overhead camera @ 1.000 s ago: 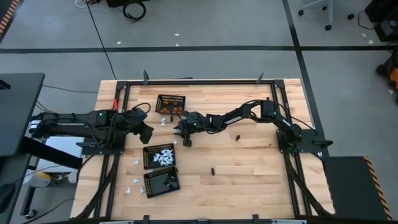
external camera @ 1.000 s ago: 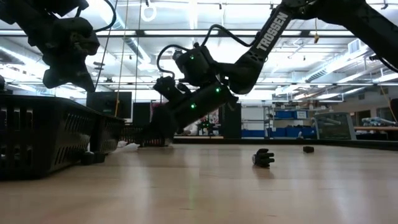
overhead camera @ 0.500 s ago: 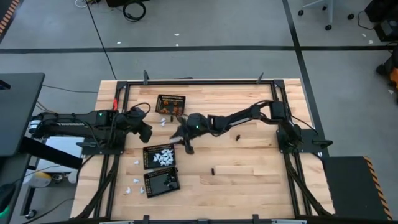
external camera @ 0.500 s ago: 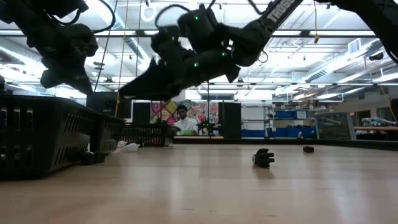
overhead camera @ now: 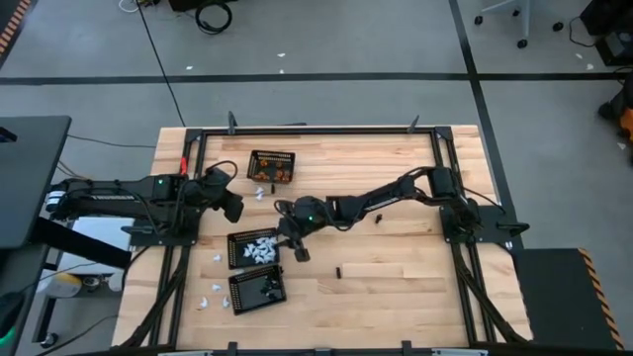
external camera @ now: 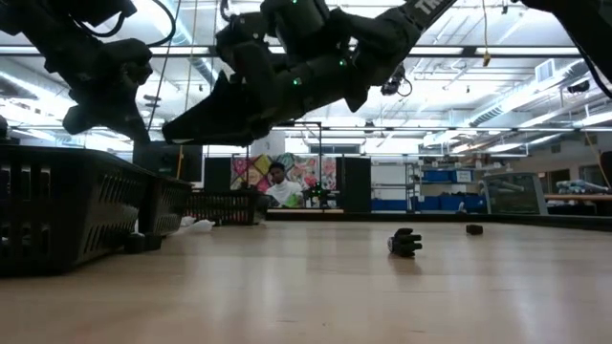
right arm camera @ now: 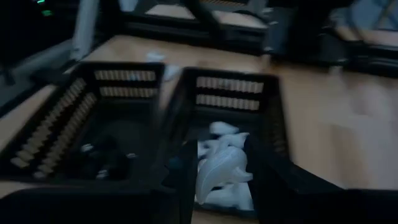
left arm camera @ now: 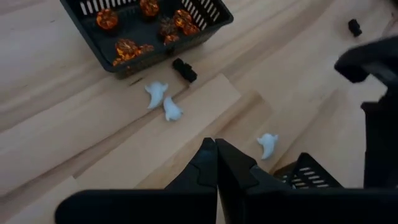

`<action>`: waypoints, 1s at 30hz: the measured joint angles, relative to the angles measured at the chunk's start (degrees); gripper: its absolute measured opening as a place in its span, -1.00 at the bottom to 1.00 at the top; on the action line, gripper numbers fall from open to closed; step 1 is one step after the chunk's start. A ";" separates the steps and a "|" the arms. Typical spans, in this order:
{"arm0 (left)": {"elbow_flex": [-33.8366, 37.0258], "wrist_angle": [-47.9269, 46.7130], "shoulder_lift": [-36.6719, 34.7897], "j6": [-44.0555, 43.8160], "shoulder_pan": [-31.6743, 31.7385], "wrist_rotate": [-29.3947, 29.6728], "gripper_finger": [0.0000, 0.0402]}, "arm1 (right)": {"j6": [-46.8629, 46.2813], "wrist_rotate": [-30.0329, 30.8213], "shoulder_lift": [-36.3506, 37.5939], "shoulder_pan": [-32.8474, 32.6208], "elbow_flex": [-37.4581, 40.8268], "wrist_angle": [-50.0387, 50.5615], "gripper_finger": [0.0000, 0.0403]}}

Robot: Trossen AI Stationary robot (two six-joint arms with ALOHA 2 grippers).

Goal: Sort Halloween decoration
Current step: Put the white toy into the middle black bin

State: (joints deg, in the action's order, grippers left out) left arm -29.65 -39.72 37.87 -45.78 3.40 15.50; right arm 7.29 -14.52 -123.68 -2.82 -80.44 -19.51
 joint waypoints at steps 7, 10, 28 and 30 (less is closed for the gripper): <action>0.00 0.61 0.00 0.02 0.00 2.31 -0.98 | -1.45 -2.00 -4.47 1.56 -4.07 0.16 -0.36; 0.00 0.54 0.00 0.02 0.00 2.16 -0.98 | -0.96 -1.65 -7.05 0.96 -8.78 2.16 -0.36; 0.00 0.45 0.00 0.09 0.00 0.29 -0.98 | 0.40 -0.16 -8.55 2.57 -13.25 10.21 -0.14; 0.00 0.45 0.00 0.09 0.00 0.29 -0.98 | -0.01 -0.17 -8.13 3.15 -13.20 11.02 -0.12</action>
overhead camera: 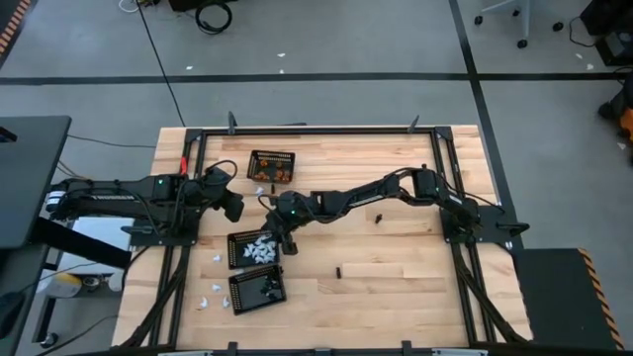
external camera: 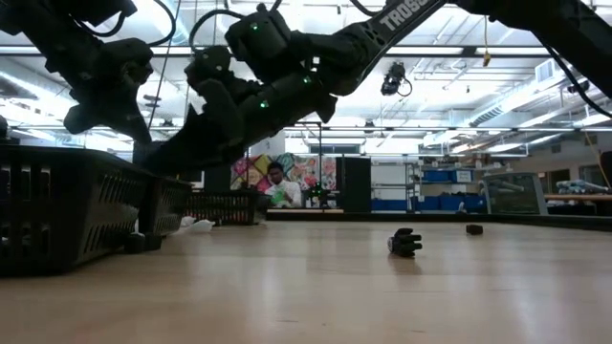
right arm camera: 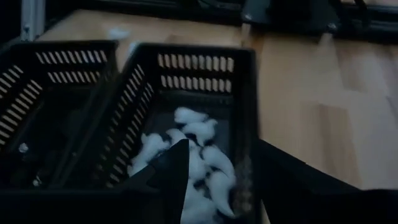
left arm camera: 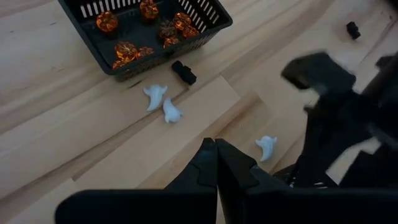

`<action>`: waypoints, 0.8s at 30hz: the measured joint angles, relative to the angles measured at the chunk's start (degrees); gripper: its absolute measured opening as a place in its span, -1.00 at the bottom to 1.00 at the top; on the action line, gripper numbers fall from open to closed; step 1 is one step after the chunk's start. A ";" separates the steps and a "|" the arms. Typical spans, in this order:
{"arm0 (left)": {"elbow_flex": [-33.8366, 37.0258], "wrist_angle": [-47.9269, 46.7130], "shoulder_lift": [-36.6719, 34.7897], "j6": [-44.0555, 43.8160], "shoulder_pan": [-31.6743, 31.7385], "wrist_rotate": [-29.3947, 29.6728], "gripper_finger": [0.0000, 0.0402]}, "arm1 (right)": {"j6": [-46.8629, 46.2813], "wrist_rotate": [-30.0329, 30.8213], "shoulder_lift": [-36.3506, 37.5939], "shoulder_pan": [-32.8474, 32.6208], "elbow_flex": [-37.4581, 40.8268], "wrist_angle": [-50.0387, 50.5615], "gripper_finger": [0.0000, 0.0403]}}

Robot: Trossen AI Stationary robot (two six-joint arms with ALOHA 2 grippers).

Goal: Sort Halloween decoration
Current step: Put the white toy into the middle black bin

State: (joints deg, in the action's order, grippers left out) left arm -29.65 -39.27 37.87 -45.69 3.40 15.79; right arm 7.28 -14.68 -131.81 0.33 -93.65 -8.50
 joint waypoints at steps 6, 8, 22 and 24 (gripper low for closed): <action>0.00 -0.34 0.00 -0.01 -0.09 -0.02 -0.98 | -1.71 -0.06 4.89 3.32 -0.11 2.58 -0.11; 0.00 -0.37 0.00 0.00 -0.11 -0.02 -0.98 | -1.72 -0.83 5.50 5.13 -0.11 3.51 -0.12; 0.00 -0.39 0.00 -0.22 -0.11 -0.62 -0.98 | 10.29 -21.21 5.40 9.94 10.69 4.78 -0.08; 0.00 -0.39 0.00 -0.22 -0.11 -0.62 -0.98 | 10.06 -17.62 5.29 9.49 13.26 0.76 -0.08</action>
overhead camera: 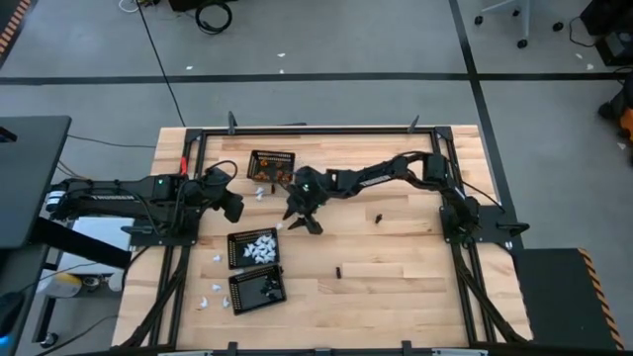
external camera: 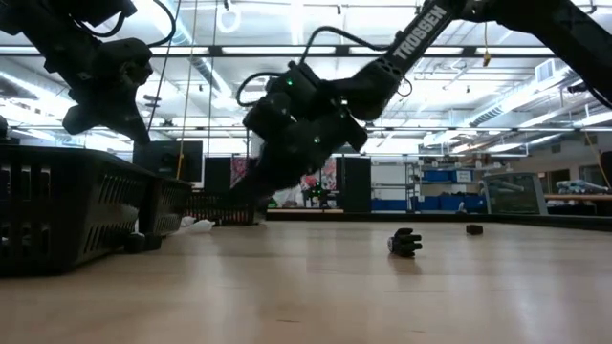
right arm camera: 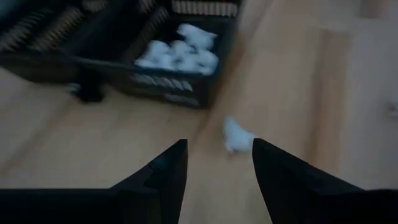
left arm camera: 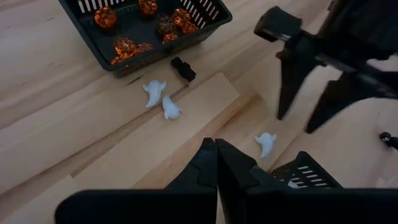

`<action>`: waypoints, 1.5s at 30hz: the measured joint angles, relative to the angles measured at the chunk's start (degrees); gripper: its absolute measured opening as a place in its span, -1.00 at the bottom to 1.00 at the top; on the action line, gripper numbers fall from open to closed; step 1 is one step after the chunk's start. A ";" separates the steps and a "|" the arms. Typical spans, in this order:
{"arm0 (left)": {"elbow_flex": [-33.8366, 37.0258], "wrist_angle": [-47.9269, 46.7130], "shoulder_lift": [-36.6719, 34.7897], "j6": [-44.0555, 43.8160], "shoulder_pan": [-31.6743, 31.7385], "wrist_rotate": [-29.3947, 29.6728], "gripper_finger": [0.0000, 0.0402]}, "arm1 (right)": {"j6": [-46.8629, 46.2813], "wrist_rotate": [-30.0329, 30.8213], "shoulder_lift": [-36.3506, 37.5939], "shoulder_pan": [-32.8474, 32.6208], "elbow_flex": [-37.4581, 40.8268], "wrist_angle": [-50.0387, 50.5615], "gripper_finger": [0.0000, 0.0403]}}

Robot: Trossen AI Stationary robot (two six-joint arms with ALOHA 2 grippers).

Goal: Sort Halloween decoration
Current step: Put the white toy into the middle black bin

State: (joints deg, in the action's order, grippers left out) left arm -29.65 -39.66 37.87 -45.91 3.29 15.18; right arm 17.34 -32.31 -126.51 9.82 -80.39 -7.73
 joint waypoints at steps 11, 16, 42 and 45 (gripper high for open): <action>0.00 0.02 0.00 -0.02 0.00 -0.02 -0.98 | 3.30 5.49 0.08 -1.59 3.34 -10.04 0.19; 0.00 0.02 0.00 0.02 0.00 -0.02 -0.98 | 3.42 6.12 -1.43 -2.67 3.68 -13.71 0.26; 0.00 0.12 -0.02 -0.44 0.00 -0.04 -0.98 | -0.76 9.04 -9.18 -3.60 3.16 -22.85 -0.41; 0.00 0.11 -0.01 -0.46 0.00 -0.04 -0.98 | -0.43 9.43 -9.12 -3.64 3.05 -22.38 -0.56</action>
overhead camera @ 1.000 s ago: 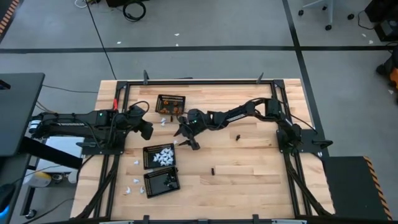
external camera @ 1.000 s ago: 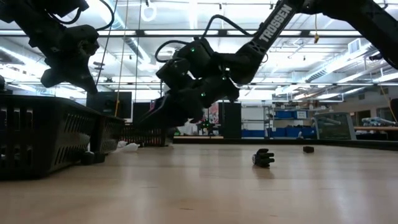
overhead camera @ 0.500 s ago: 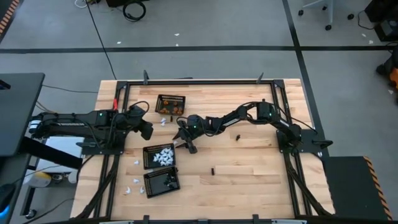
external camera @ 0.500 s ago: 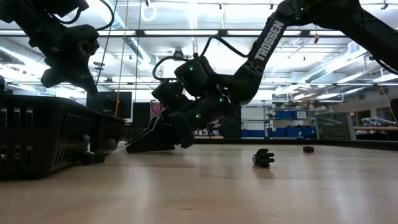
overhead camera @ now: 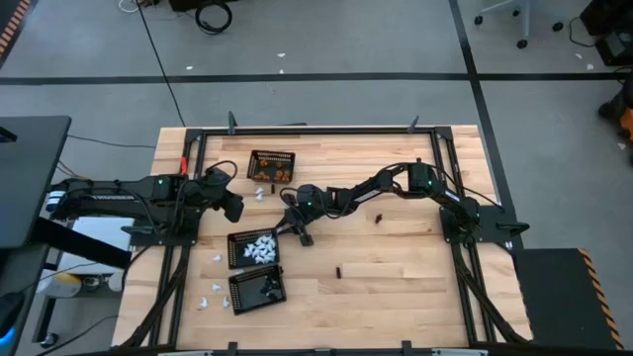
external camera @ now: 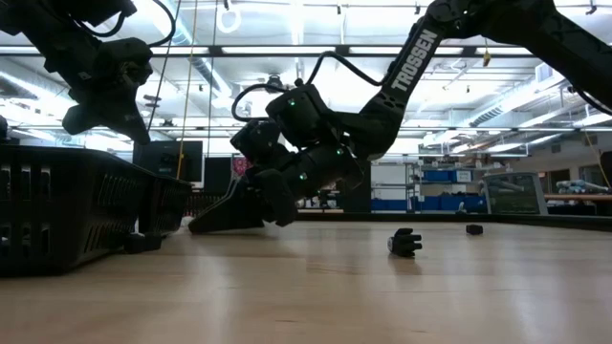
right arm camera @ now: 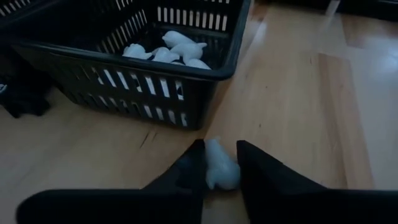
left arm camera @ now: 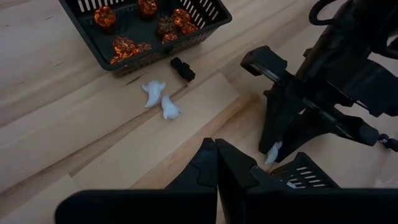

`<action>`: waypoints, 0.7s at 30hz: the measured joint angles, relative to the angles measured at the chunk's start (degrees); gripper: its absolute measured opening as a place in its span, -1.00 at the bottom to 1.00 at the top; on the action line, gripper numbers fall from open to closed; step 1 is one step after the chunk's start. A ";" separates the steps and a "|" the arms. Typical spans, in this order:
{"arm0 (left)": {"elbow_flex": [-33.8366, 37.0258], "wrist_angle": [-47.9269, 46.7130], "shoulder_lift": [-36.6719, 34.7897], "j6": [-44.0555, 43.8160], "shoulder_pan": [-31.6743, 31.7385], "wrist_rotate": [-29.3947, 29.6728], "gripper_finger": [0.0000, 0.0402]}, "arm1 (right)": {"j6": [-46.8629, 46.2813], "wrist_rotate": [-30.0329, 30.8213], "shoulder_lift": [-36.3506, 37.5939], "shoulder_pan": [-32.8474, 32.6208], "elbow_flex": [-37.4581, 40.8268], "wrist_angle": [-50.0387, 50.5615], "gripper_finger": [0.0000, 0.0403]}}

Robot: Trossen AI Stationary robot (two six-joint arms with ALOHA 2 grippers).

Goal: Sort Halloween decoration
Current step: Put the white toy into the middle black bin

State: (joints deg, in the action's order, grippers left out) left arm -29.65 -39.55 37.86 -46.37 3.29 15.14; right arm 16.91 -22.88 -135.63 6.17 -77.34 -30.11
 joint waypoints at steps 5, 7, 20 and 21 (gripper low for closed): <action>0.00 0.01 -0.01 0.00 0.00 0.00 -0.98 | -0.20 0.07 0.11 0.02 0.00 0.18 -0.61; 0.00 0.02 -0.01 0.00 0.00 -0.02 -0.98 | -0.24 0.13 0.11 0.02 0.04 0.10 -0.59; 0.00 -0.04 -0.01 0.30 0.00 0.00 -0.98 | -0.44 1.24 2.86 0.77 0.33 4.71 -0.59; 0.00 -0.07 -0.01 0.51 0.00 0.00 -0.98 | -0.44 1.28 3.09 0.79 0.33 5.26 -0.59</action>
State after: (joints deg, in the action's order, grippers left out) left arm -29.65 -39.62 37.85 -45.86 3.29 15.14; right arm 16.47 -21.60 -132.55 6.96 -77.01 -24.86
